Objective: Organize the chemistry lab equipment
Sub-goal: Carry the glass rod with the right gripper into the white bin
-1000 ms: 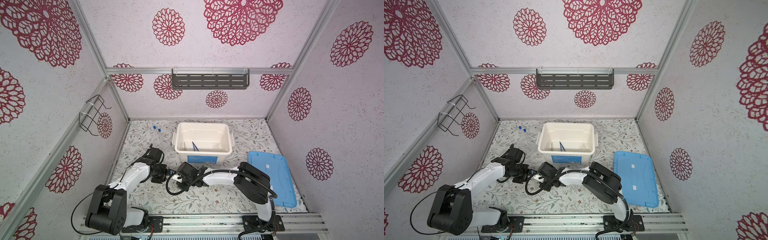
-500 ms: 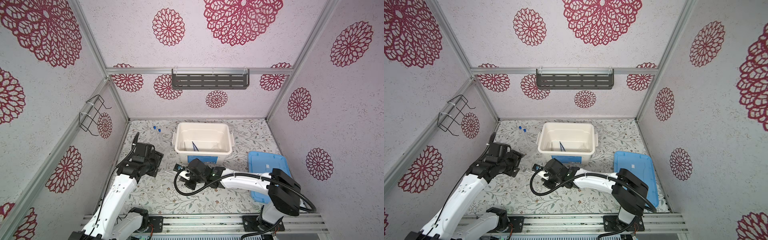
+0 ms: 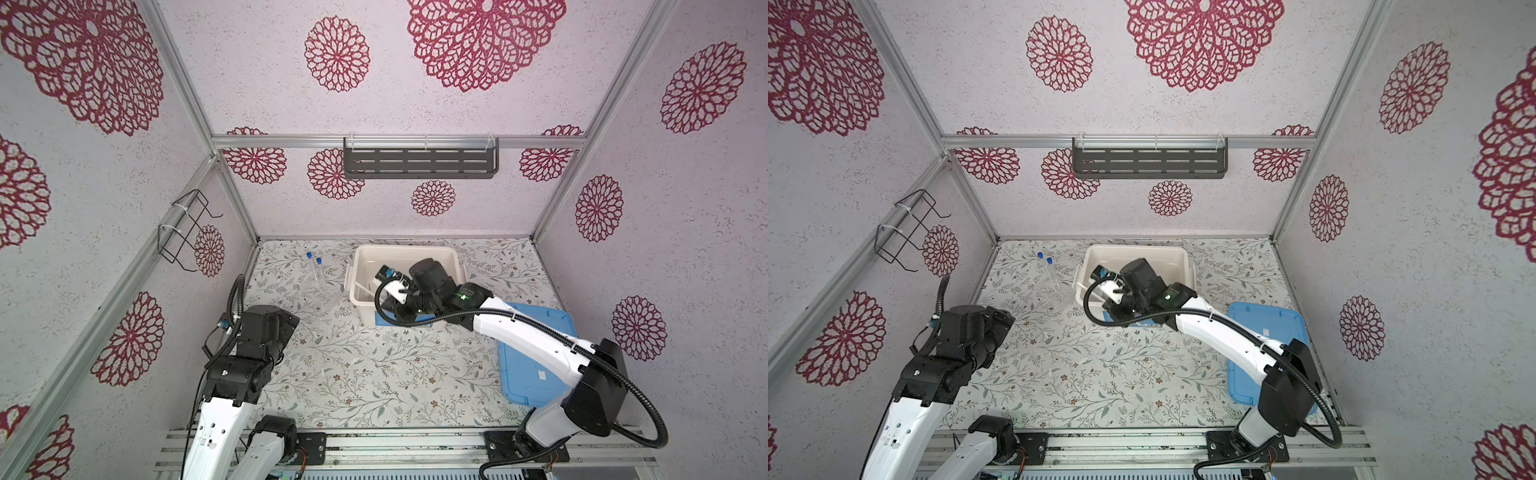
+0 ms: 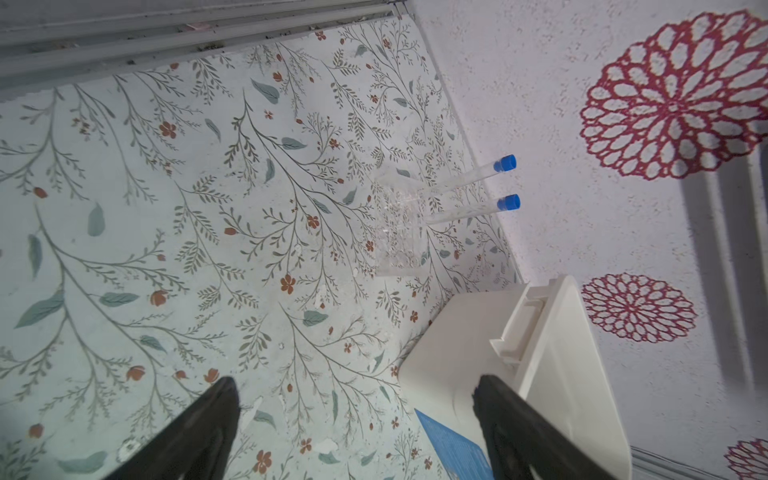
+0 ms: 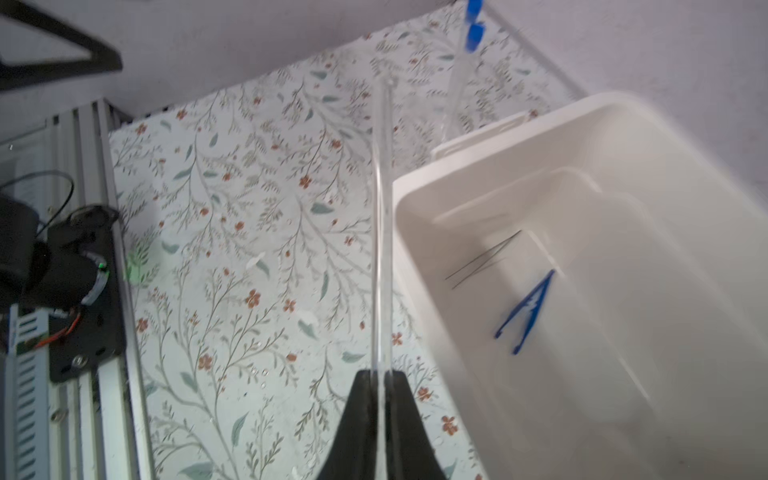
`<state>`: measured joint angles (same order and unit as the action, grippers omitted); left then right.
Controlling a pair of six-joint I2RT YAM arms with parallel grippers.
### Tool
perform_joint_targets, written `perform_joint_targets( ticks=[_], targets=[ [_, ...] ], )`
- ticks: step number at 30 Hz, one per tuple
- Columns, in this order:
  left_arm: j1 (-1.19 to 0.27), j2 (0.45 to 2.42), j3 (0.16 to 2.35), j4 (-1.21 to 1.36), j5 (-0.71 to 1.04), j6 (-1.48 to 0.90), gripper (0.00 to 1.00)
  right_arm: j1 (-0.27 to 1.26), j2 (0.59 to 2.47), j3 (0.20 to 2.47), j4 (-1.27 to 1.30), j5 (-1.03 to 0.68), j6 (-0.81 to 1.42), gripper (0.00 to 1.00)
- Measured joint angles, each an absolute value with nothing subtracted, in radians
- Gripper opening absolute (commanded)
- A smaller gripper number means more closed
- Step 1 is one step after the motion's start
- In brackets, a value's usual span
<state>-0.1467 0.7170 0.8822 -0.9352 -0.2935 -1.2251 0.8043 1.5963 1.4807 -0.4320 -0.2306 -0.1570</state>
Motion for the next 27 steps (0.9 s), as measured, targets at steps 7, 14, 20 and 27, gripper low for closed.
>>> perform_joint_targets(
  ticks=[7, 14, 20, 27],
  targets=[
    [-0.145, 0.624, 0.857, -0.961, -0.346, -1.204, 0.88, 0.706, 1.811, 1.780, -0.562, -0.198, -0.148, 0.04],
    [-0.142, 0.617, 0.841, -0.963, -0.363, -1.185, 0.87, 0.688, 1.983, 1.897, -0.706, -0.084, -0.169, 0.05],
    [-0.140, 0.655, 0.835, -0.955, -0.357, -1.155, 0.88, 0.683, 2.056, 1.924, -0.760, -0.019, -0.239, 0.05],
    [-0.116, 0.682, 0.835, -0.955, -0.341, -1.125, 0.89, 0.652, 2.083, 1.922, -0.733, -0.067, -0.327, 0.06]
  ],
)
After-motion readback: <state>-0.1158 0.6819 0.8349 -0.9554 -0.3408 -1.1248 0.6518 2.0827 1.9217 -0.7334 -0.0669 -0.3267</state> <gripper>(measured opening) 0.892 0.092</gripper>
